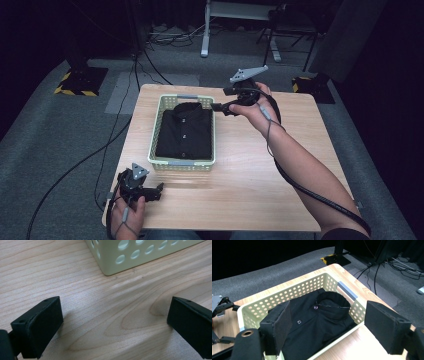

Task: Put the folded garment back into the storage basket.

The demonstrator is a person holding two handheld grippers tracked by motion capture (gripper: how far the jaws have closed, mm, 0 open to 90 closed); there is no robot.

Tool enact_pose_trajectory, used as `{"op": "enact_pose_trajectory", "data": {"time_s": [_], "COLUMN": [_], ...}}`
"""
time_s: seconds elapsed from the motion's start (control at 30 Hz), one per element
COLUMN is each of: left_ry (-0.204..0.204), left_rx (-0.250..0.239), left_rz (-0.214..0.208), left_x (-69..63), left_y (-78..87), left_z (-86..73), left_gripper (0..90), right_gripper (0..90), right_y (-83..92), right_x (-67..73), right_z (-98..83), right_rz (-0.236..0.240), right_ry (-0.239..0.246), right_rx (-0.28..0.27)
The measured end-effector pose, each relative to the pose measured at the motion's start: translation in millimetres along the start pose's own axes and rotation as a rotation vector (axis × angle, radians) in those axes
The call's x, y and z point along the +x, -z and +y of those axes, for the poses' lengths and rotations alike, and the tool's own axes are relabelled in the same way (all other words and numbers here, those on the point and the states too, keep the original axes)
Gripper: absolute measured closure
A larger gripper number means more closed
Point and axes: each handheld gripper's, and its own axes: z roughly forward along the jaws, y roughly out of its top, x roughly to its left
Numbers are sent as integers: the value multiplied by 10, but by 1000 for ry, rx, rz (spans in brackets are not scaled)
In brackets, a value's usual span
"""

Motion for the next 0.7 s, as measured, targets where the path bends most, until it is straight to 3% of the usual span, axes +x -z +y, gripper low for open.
{"op": "enact_pose_trajectory", "data": {"time_s": [0.7], "left_ry": [0], "left_rx": [0], "left_rz": [-1], "left_x": [0], "left_y": [0], "left_z": [0], "left_gripper": [3], "right_gripper": [216], "right_y": [407], "right_x": [-80], "right_z": [-189], "right_rz": [-15], "right_ry": [-2], "right_rx": [-22]}}
